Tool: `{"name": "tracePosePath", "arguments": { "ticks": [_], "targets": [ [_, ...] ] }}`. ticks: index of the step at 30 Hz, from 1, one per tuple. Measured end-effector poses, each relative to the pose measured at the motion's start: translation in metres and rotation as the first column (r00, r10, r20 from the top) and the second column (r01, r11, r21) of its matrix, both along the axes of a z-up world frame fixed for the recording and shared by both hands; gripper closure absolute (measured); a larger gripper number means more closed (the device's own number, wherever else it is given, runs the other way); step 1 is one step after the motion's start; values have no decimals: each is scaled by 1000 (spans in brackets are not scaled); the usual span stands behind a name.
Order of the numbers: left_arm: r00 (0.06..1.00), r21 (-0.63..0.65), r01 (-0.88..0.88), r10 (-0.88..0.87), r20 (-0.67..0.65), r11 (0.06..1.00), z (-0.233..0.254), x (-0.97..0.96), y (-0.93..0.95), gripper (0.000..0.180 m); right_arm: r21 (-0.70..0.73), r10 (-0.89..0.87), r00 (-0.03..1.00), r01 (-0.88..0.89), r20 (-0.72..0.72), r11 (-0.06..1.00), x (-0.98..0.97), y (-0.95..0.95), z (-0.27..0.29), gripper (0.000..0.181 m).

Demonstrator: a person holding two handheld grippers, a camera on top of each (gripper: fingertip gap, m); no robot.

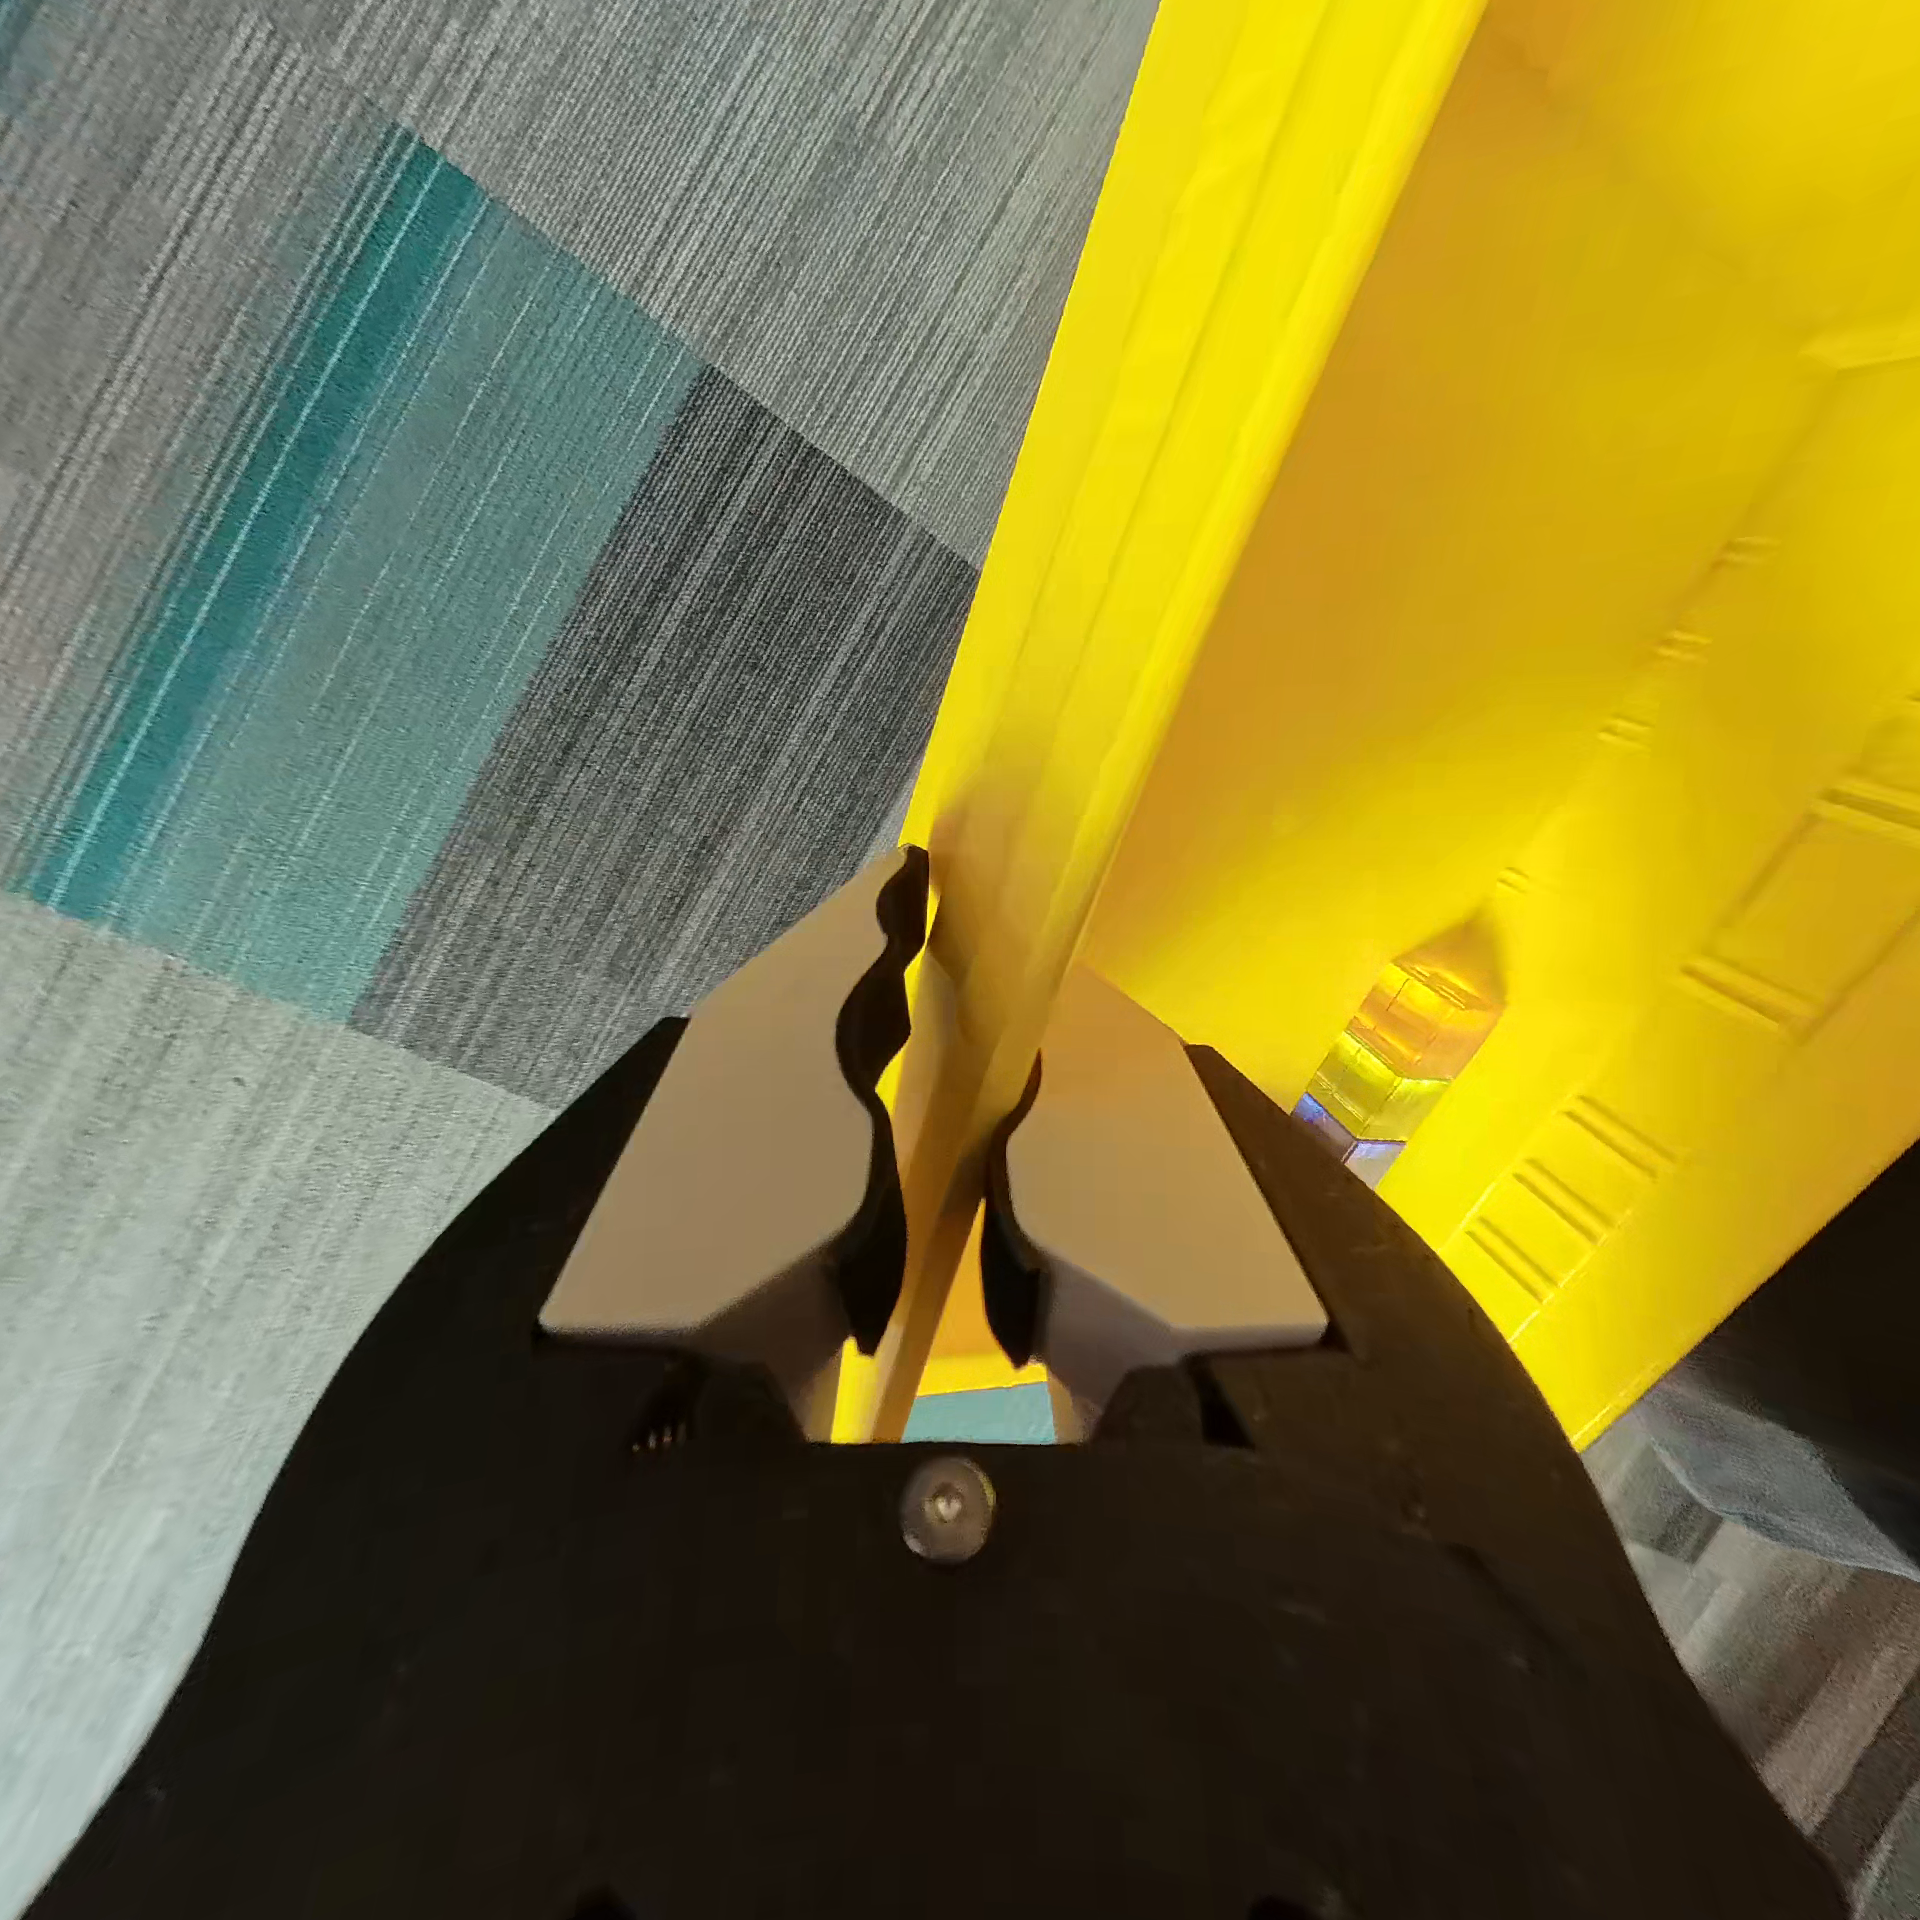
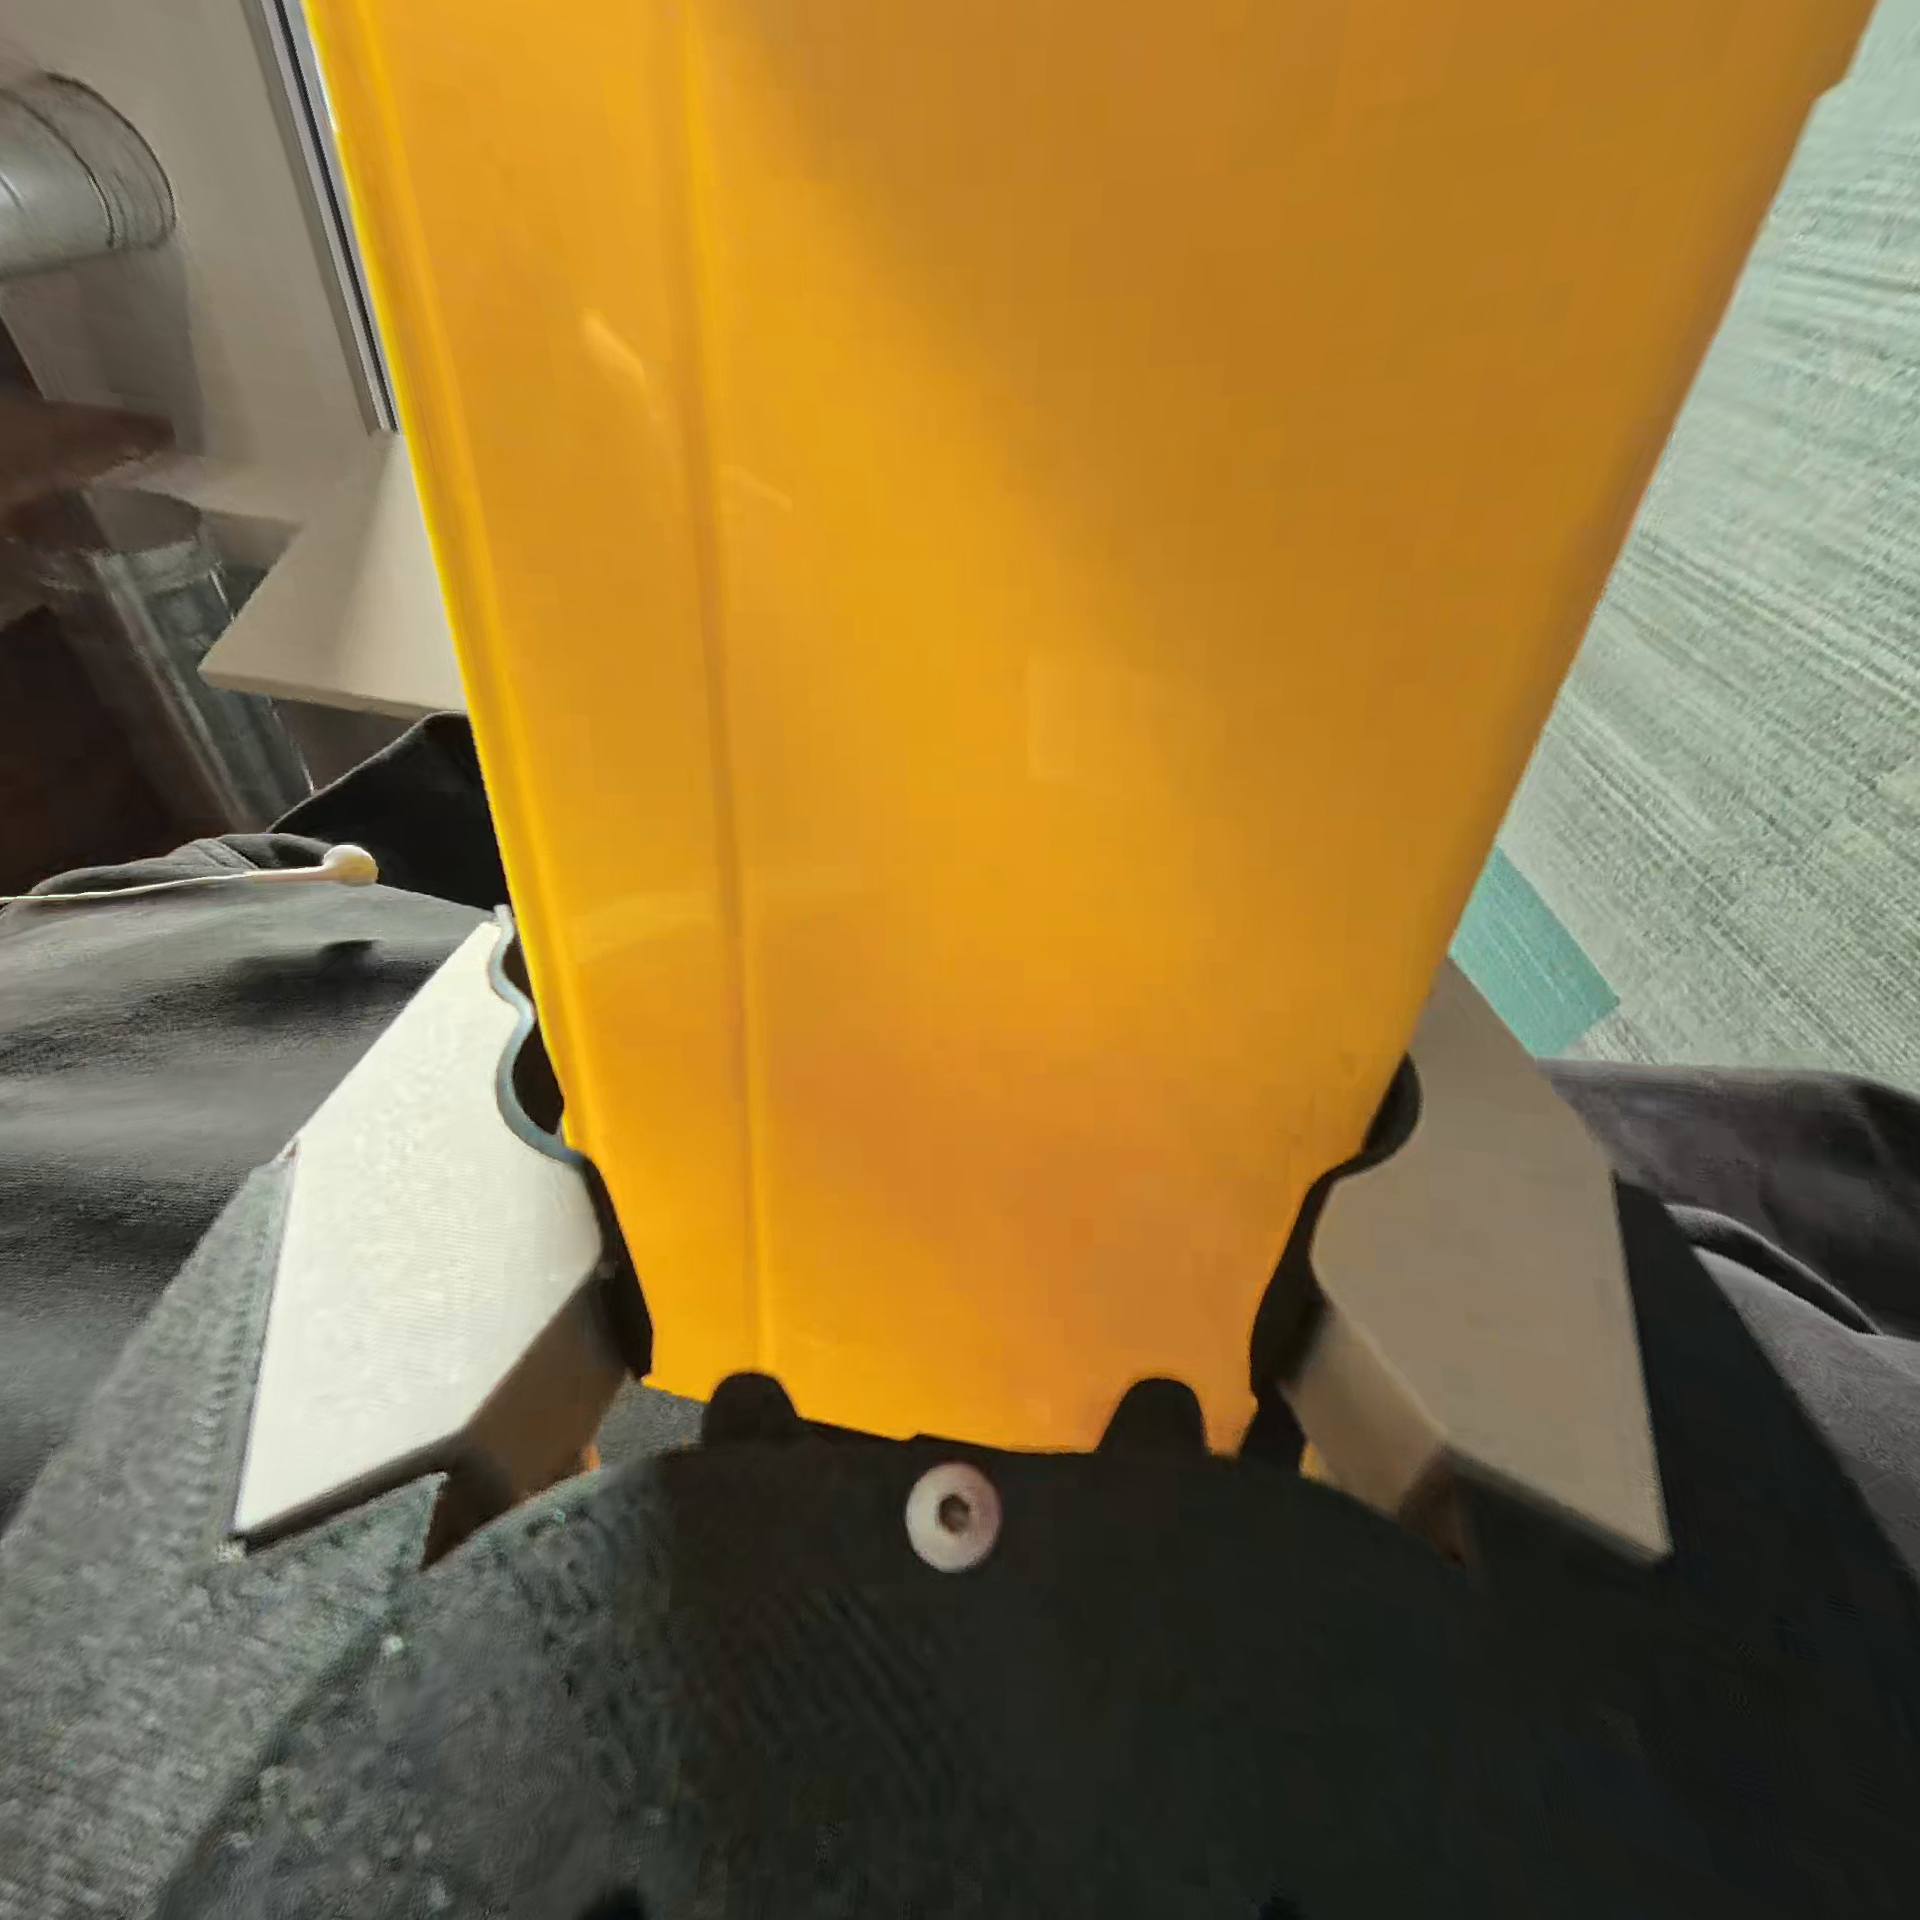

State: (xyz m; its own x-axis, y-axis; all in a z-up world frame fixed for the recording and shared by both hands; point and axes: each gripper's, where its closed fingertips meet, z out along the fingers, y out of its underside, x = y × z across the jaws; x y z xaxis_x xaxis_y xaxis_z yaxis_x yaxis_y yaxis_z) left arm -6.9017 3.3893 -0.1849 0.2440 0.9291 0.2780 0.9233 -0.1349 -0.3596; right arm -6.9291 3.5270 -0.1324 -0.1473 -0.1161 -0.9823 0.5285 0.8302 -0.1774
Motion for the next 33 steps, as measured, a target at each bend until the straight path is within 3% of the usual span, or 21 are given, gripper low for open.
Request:
{"name": "tracePosePath", "arguments": {
  "ticks": [5, 9, 11, 13, 16, 19, 24, 28, 30, 33],
  "targets": [
    [996, 21, 86, -87, 12, 996, 4, -42, -72, 180, -49, -244, 967, 248, 73, 967, -43, -78, 9, 29],
    [998, 57, 50, -52, 26, 997, -9, -86, -137, 180, -96, -466, 883, 470, 62, 877, -122, -135, 1, 54],
    [999, 70, 27, -30, 39, 997, -19, -112, -172, 180, -175, -528, 847, 512, -62, 841, -161, -157, -2, 63],
    [998, 58, -1, -3, 69, 998, -28, -134, -206, 180, -311, -562, 774, 479, -291, 821, -198, -180, 0, 67],
    [992, 7, -48, 47, 117, 999, -36, -169, -264, 180, -526, -580, 533, 271, -616, 806, -247, -219, 21, 77],
    [988, -34, -87, 90, 128, 996, -35, -212, -320, 179, -602, -568, 349, 11, -746, 798, -276, -267, 45, 84],
    [983, -51, -141, 147, 114, 989, -37, -313, -398, 179, -495, -482, 121, -290, -868, 819, -325, -337, 33, 92],
    [990, -30, -107, 109, 91, 994, -41, -416, -441, 179, -326, -435, -154, -458, -887, 827, -391, -390, 0, 106],
    [995, -11, -63, 64, 80, 998, -42, -472, -457, 179, -215, -394, -289, -498, -872, 840, -431, -415, -17, 116],
    [999, -25, 1, 1, 51, 1000, -45, -554, -481, 179, -70, -275, -399, -458, -875, 886, -493, -446, -33, 132]
  ]
}}
